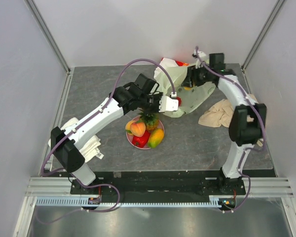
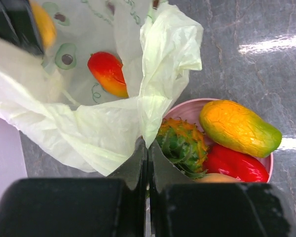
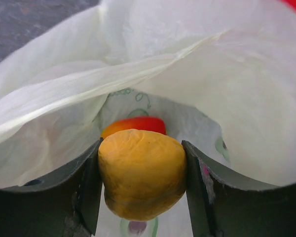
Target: Take the fake fruits out of the plastic bag
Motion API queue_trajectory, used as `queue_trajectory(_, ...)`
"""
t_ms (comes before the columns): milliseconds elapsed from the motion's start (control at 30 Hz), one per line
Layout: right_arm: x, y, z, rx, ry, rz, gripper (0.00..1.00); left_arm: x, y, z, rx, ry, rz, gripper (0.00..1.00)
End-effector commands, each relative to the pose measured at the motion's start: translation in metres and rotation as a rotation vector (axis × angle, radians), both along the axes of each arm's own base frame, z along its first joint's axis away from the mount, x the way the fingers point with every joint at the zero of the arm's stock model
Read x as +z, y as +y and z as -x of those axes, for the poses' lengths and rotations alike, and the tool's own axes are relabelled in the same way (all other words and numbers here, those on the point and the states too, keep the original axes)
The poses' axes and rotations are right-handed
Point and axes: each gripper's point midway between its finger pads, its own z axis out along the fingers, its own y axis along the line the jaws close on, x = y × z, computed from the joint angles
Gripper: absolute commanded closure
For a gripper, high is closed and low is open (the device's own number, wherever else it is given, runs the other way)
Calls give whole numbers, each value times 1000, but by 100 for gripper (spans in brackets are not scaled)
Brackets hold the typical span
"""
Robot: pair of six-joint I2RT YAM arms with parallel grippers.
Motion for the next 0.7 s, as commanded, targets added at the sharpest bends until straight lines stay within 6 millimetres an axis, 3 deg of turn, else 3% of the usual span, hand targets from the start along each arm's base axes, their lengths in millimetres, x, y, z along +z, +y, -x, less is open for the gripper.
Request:
queue_trajectory(0,67,3,54,134,-86,-49,54,19,-12,-21,4,-91,46,98)
queue_trajectory(33,78,1,64,140,-97,-57,54,22,-15,-25,0,-110,59,98)
queue_trajectory(200,89,3,90,158,-101,-83,53,29,-23,-37,-10,-163,74,98)
queue_trajectory(367,31,-7,87,114,-4,-21,52,42,-23,-7,-100,-128,141,98)
queue_trajectory(533,-22,14,45,50,49,-18,52,18,-14,20,-139,-38,115,98)
queue_trajectory(600,-51,14,31,15,85,21,52,12,-14,28,-153,-16,105,98)
queue_trajectory(667,-59,1,13,-57,78,82,52,9,-13,35,-181,-4,92,98)
